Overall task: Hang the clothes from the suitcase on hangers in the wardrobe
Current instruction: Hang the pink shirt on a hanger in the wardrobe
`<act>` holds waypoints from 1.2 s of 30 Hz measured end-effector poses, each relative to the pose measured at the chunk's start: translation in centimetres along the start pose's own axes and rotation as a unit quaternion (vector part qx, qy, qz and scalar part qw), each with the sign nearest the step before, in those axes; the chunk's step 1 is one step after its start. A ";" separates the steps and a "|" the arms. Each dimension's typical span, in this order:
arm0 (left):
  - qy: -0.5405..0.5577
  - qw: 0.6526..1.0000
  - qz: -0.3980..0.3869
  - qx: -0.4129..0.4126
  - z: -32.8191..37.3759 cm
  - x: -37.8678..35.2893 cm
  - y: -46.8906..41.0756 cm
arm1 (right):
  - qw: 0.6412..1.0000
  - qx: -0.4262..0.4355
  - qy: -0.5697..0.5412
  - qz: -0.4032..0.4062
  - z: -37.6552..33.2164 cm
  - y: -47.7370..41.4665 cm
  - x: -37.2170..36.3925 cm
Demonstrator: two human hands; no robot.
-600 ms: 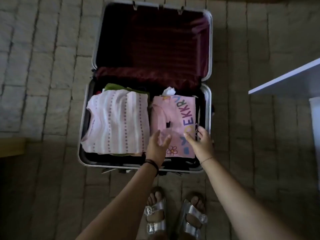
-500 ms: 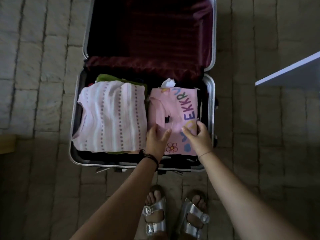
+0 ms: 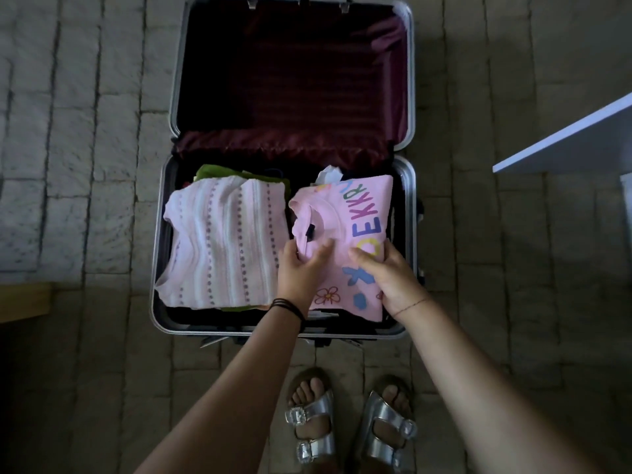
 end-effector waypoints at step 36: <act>-0.277 0.792 -0.339 -0.425 73.2 7.0 50.9 | 0.870 0.410 0.263 -0.071 -59.0 67.0 -8.7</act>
Point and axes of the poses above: each hand's wrist, its own y-axis away from the middle knuckle, its own x-axis out of the back of the hand, z = x × y, the point moved 5 cm from there along -y, towards the middle knuckle, and after that the axes turned 6 degrees about -x, right-handed, at the moved point
